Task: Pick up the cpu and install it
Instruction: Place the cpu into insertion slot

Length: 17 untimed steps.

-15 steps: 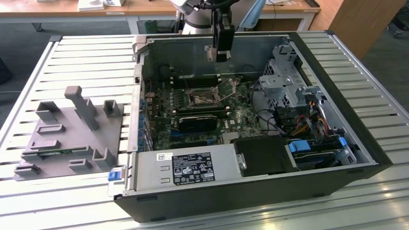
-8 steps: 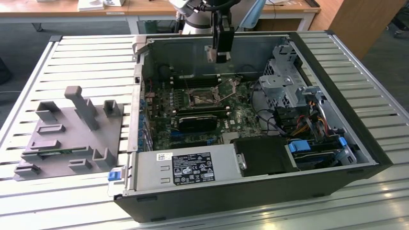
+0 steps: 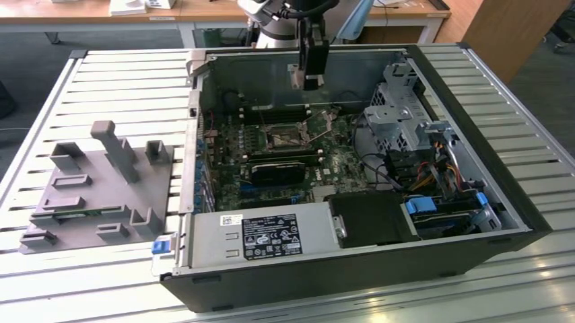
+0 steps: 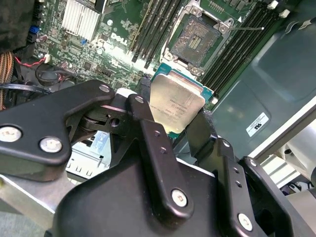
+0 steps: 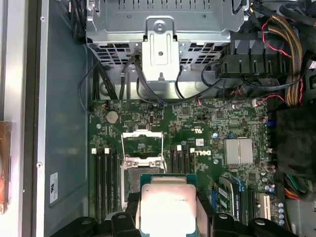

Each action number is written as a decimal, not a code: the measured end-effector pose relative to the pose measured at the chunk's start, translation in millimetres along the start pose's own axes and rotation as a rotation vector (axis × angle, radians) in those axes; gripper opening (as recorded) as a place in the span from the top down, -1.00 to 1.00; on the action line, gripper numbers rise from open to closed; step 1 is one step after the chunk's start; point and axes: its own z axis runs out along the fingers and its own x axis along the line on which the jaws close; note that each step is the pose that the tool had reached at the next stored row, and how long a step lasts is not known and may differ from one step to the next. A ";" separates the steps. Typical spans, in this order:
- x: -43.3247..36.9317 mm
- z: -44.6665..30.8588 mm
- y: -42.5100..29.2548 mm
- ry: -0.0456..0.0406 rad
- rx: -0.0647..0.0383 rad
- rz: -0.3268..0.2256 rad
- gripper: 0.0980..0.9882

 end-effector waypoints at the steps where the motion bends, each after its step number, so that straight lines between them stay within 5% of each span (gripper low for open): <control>1: 0.0 0.4 0.0 0.0001 0.000 0.000 0.01; 17: 0.1 7.1 -0.5 0.0001 0.000 0.000 0.01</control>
